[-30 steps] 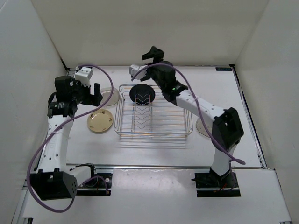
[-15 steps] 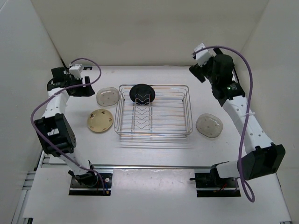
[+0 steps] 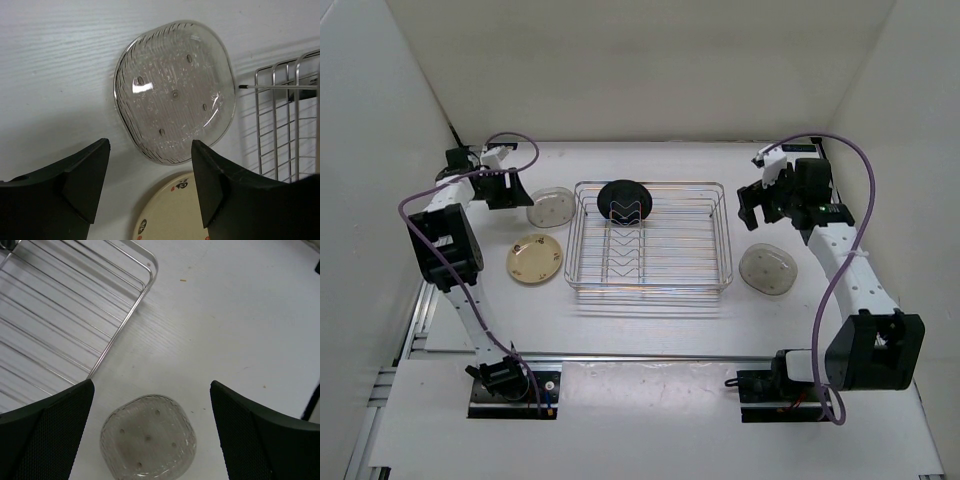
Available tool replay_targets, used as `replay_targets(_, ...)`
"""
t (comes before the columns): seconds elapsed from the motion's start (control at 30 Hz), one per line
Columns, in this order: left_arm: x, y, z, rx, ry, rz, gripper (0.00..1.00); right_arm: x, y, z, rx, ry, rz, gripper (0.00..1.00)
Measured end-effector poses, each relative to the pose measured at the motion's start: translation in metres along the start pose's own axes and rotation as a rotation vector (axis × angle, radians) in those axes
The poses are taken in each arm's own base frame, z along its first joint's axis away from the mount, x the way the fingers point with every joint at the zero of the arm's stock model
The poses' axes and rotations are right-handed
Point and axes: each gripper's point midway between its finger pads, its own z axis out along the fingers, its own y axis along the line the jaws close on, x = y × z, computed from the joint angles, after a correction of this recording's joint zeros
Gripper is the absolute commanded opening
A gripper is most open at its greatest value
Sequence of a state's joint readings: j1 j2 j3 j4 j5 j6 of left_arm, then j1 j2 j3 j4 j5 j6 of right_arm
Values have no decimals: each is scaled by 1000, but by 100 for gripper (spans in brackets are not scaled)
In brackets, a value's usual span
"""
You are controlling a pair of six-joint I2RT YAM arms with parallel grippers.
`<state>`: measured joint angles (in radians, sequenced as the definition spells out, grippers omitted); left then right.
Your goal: Load the plates into the dish rack
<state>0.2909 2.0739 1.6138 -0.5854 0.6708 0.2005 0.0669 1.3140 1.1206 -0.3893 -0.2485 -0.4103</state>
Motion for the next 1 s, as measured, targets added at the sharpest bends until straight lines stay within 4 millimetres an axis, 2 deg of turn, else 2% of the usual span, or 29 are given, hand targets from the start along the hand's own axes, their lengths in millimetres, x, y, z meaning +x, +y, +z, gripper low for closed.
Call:
replay_targets(0.13,22,6,14,23,64,-52,73,7,11,1,-56,-3,34,100)
replay_targets(0.2,26,7,18,28,81,-62,72,8,13,1,-74,-6,42,100)
replay_targets(0.57,21,18,22,3,92,-44,69,6,25,-4,-143,-43,64,100)
replay_targets(0.77,21,25,31,-29,111,-37,68,7,26,-6,-160,-51,73,100)
replay_targets(0.9,29,21,44,-26,142,-34,68,7,26,-7,-164,-57,77,100)
replay_targets(1.0,26,15,49,-26,147,-19,68,9,30,-10,-174,-60,78,100)
